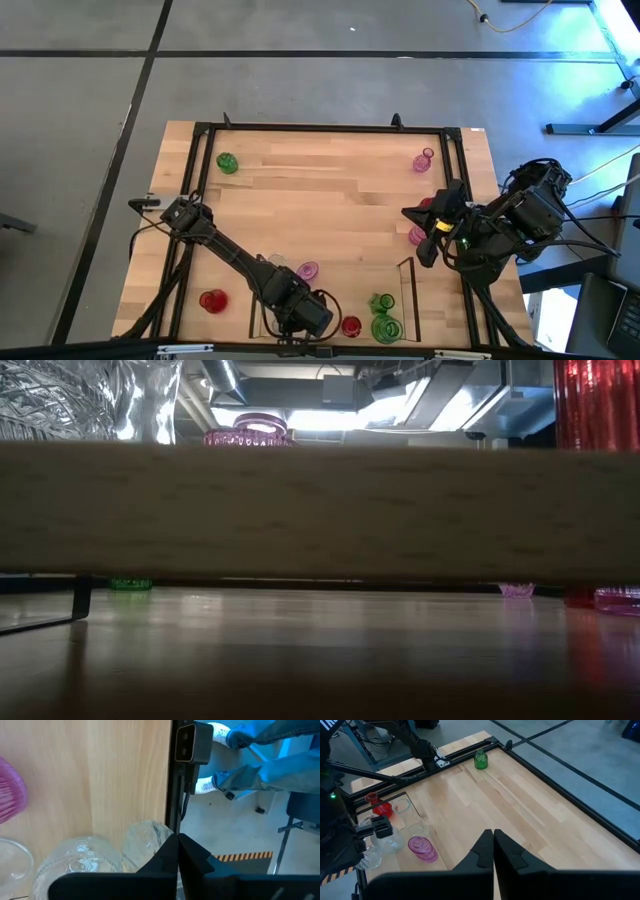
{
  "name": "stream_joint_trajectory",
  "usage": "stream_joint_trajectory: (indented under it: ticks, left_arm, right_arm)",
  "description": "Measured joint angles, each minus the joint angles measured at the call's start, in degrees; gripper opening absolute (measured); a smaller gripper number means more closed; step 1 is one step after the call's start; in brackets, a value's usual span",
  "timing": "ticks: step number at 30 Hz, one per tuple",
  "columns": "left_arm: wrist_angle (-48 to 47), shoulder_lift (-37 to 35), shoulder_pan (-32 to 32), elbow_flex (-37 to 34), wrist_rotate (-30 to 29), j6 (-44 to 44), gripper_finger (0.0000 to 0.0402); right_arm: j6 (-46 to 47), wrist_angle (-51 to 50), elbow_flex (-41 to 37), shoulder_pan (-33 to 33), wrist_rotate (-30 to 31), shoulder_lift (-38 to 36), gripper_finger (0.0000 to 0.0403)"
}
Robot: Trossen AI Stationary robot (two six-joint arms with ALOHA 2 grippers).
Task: Sort vases onto shelf
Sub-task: Put the transparent vase aligned with the other transparent vases on the shelf
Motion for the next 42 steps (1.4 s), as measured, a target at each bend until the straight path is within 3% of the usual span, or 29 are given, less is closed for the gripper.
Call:
stream_joint_trajectory:
  ticks: [42]
  left_arm:
    - [-4.13, 0.0, -0.7, 0.0, 3.97, -1.25, 0.0]
  right_arm:
    - [0.0, 0.0, 0.0, 0.02, -2.08, 3.5, 0.0]
